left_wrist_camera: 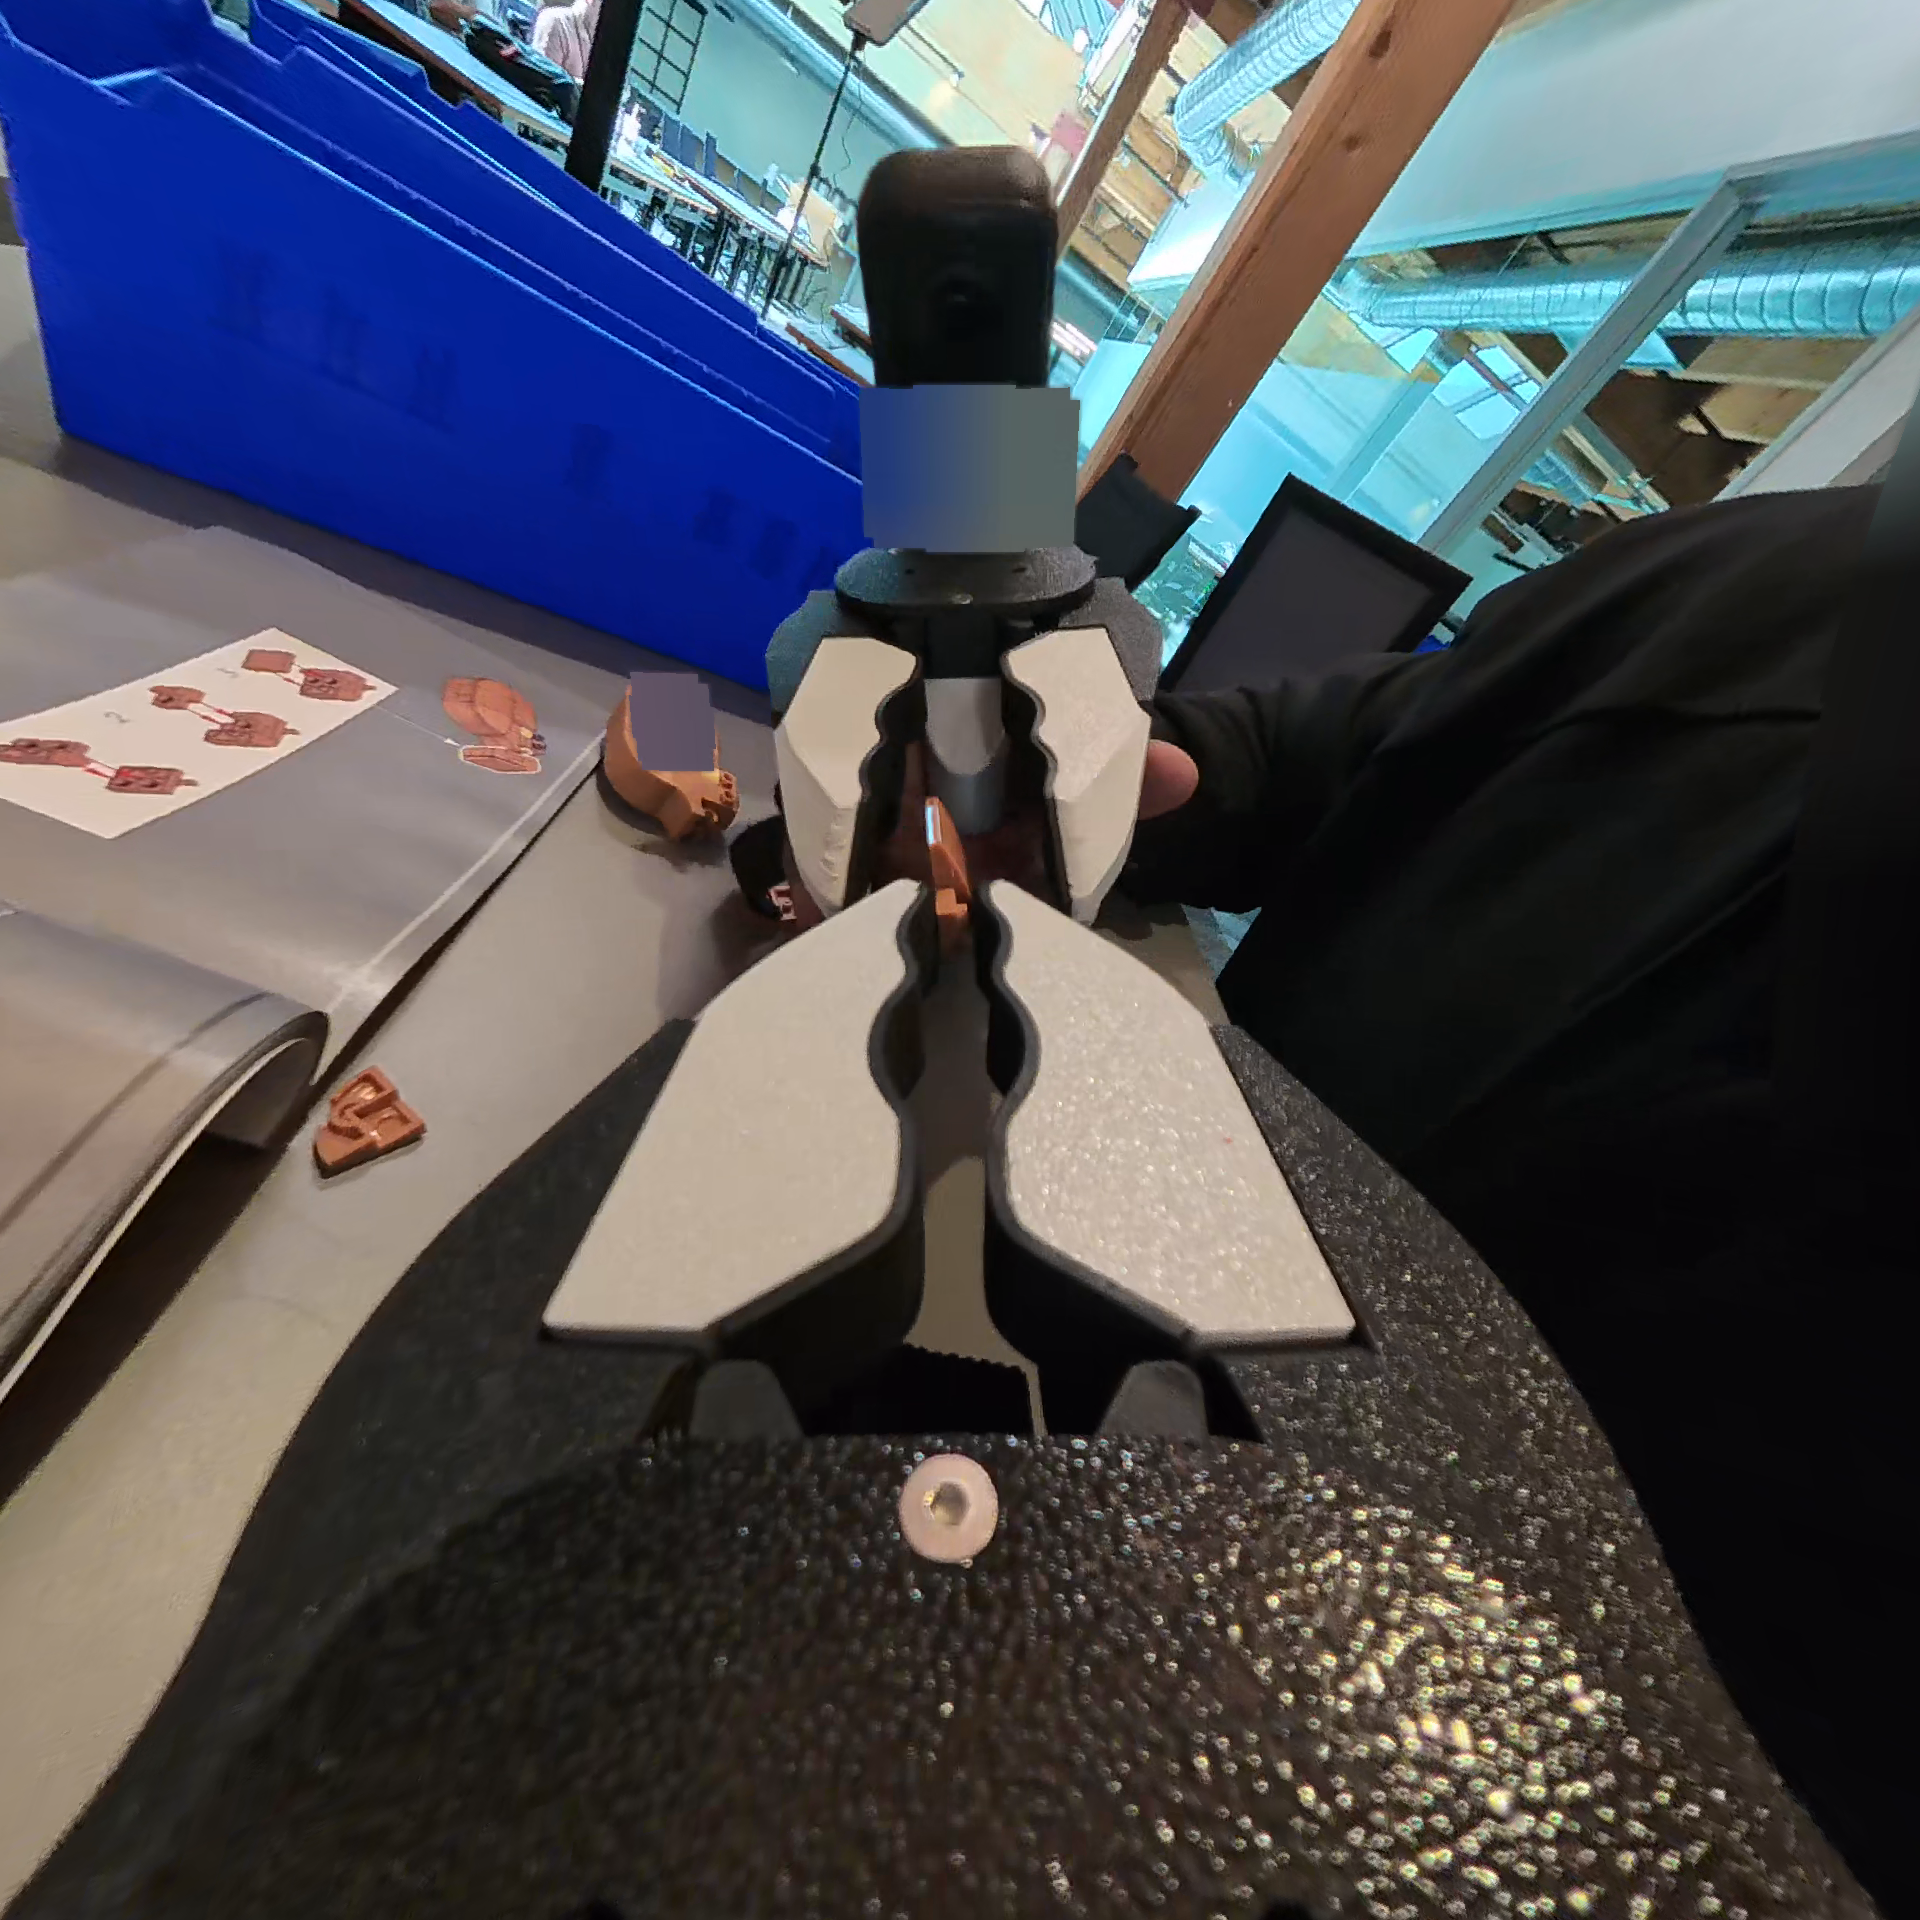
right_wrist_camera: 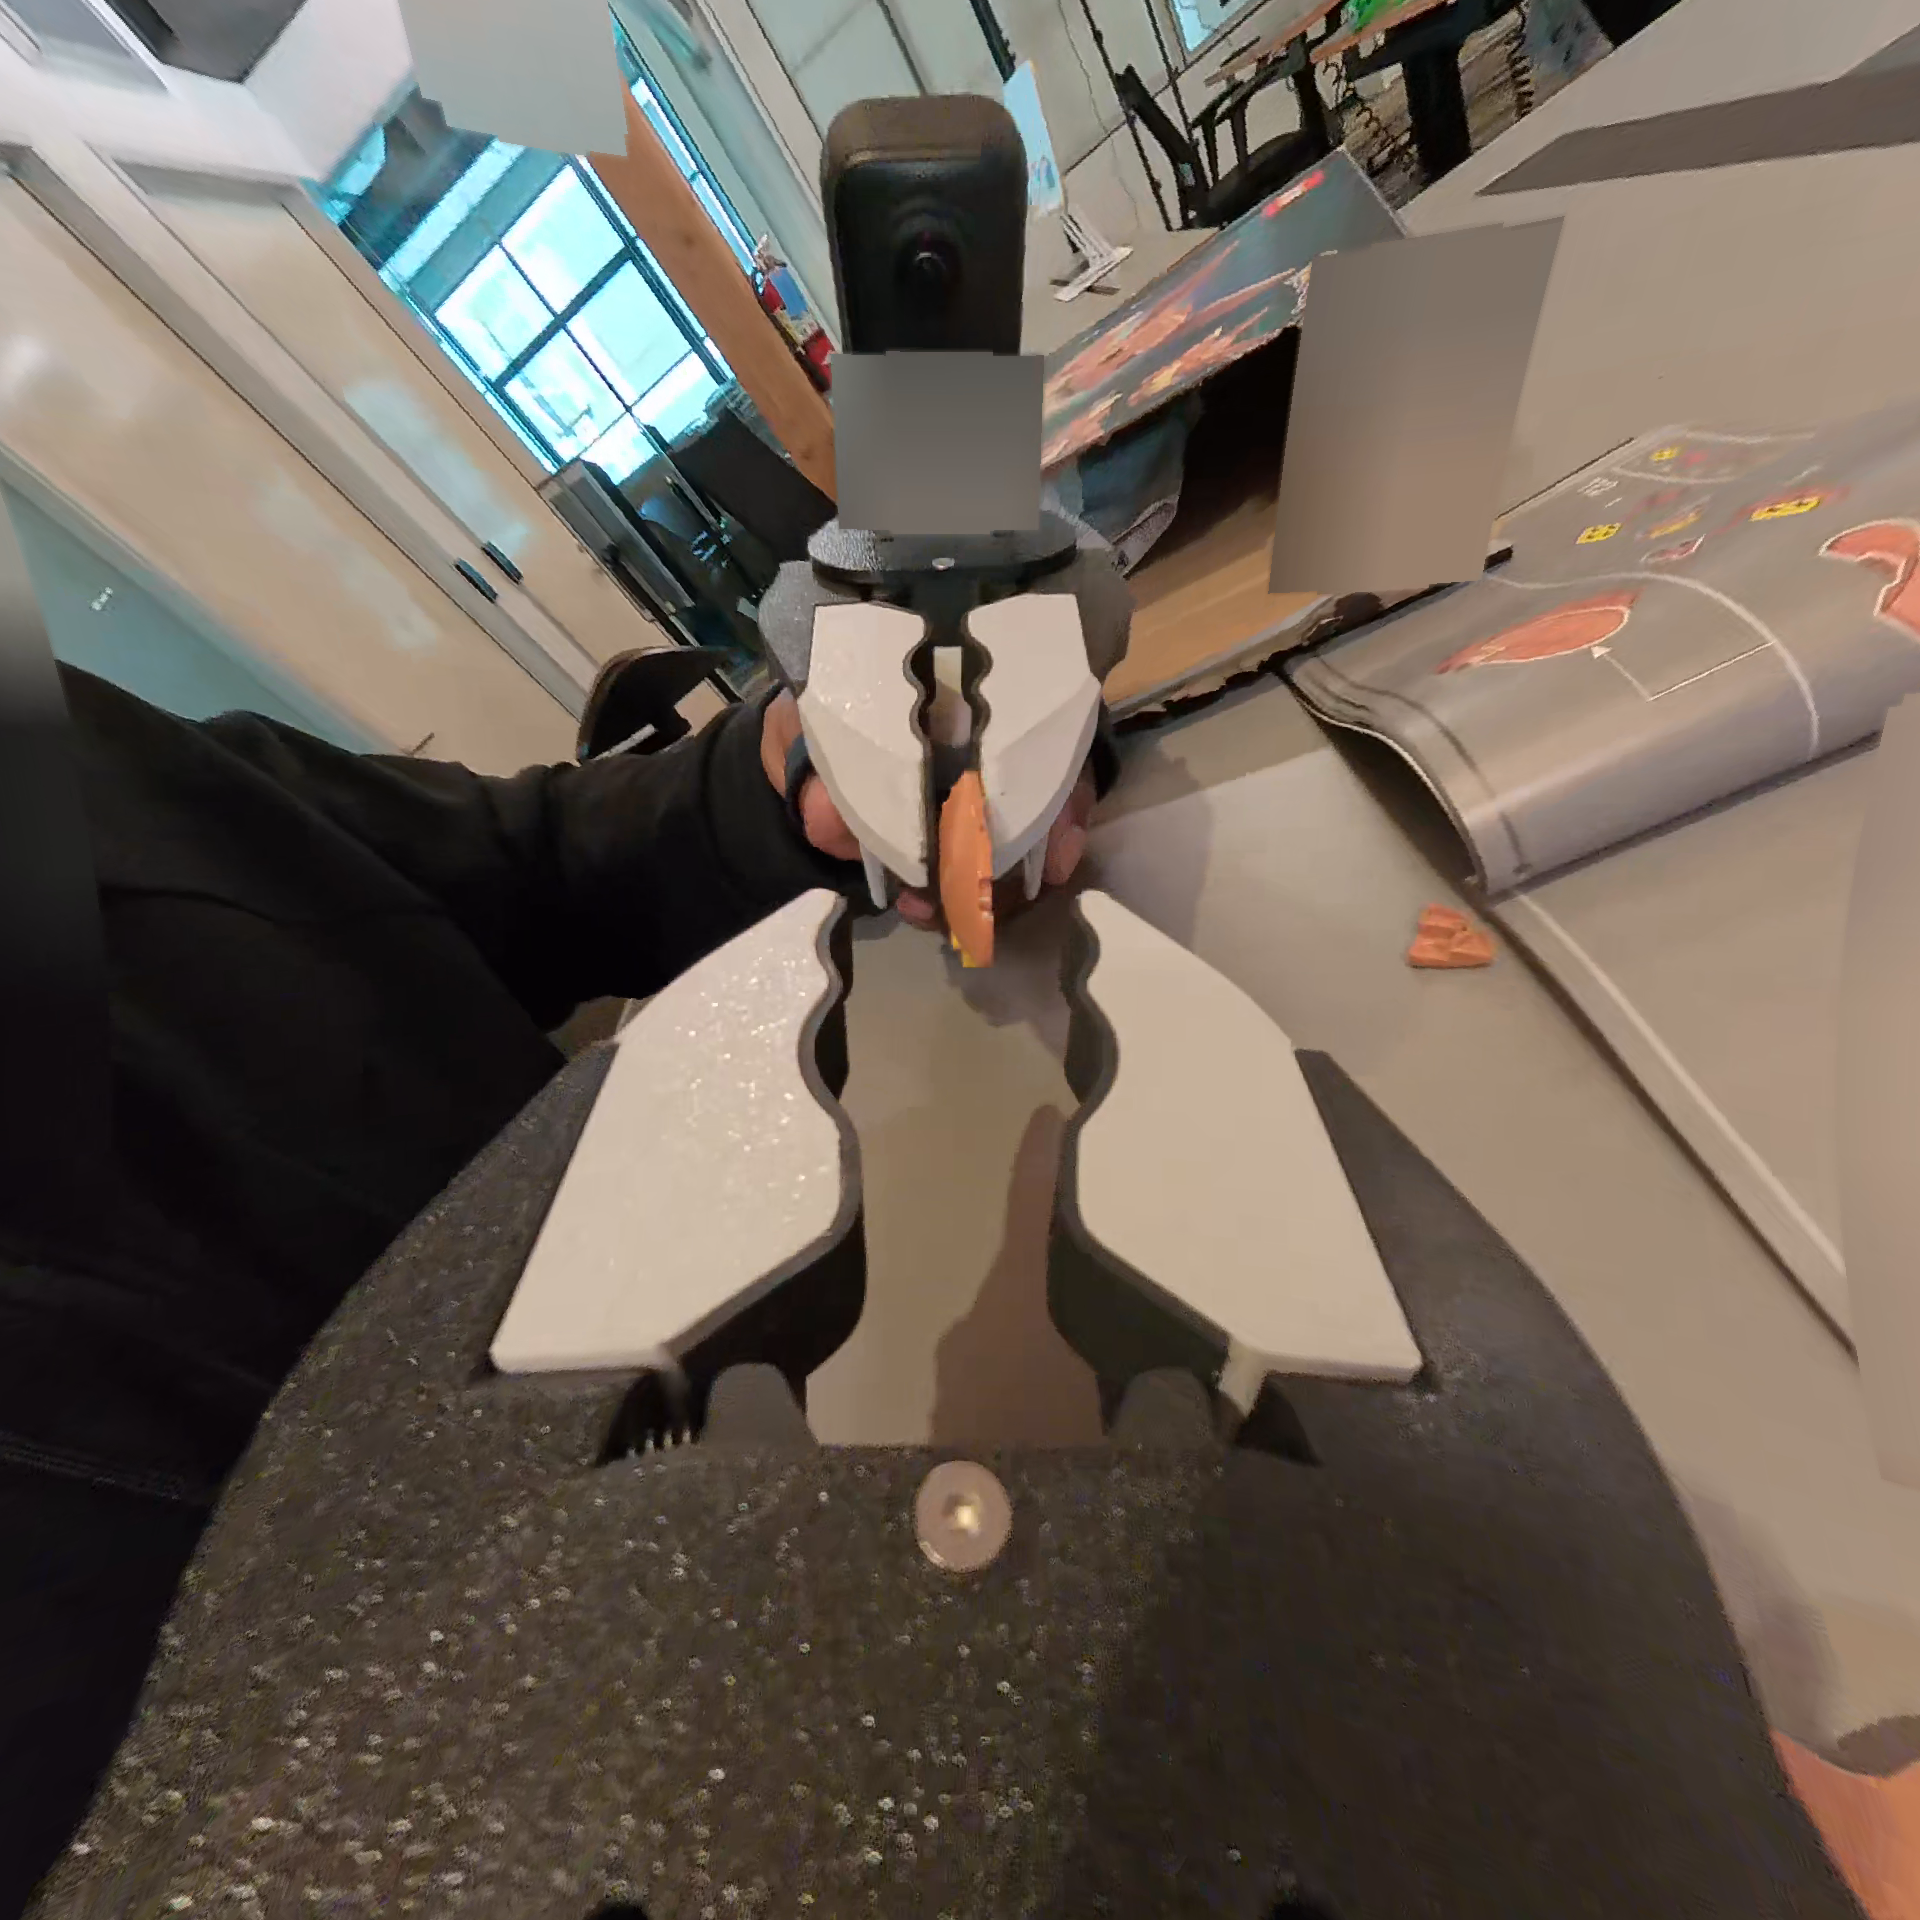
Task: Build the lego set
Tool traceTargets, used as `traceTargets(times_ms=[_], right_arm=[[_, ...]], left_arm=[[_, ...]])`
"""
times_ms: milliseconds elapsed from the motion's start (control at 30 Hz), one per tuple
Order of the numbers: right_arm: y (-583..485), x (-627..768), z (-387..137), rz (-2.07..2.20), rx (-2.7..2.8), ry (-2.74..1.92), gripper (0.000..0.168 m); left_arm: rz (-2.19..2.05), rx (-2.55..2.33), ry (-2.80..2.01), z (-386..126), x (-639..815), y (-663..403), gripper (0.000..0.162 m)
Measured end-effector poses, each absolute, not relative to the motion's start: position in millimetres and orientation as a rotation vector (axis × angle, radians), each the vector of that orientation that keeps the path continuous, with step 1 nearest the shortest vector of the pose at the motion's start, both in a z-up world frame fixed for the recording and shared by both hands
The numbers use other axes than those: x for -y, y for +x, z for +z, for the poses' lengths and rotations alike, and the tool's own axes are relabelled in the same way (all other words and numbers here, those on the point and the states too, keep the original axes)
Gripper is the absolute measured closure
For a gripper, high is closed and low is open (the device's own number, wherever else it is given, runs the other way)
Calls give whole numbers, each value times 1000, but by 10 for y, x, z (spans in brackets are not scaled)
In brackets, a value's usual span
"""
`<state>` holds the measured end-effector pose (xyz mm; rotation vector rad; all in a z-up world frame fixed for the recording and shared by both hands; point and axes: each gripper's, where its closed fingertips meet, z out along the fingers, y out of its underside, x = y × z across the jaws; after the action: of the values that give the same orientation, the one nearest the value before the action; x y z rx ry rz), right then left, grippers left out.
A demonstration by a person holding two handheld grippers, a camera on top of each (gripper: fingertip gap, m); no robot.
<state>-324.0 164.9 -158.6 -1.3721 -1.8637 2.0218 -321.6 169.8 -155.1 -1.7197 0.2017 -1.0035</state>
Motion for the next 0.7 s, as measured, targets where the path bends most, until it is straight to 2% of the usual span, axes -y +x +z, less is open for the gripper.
traceTargets(times_ms=[300,500,600,700], right_arm=[[-3222,-1648,-1568,2112,1840,-1393,156],[-3209,-1635,-1568,2129,1852,-1388,162],[-3243,-1719,-1547,2087,1803,-1387,162],[-3253,-1818,-1561,1991,1792,-1383,162]], left_arm=[[-991,-270,-1742,-1582,-1670,-3127,156],[-999,-262,-1754,-1595,-1671,-3127,156],[-999,-187,-1822,-1669,-1699,-3217,142],[-877,-55,-1925,-1803,-1765,-3440,140]])
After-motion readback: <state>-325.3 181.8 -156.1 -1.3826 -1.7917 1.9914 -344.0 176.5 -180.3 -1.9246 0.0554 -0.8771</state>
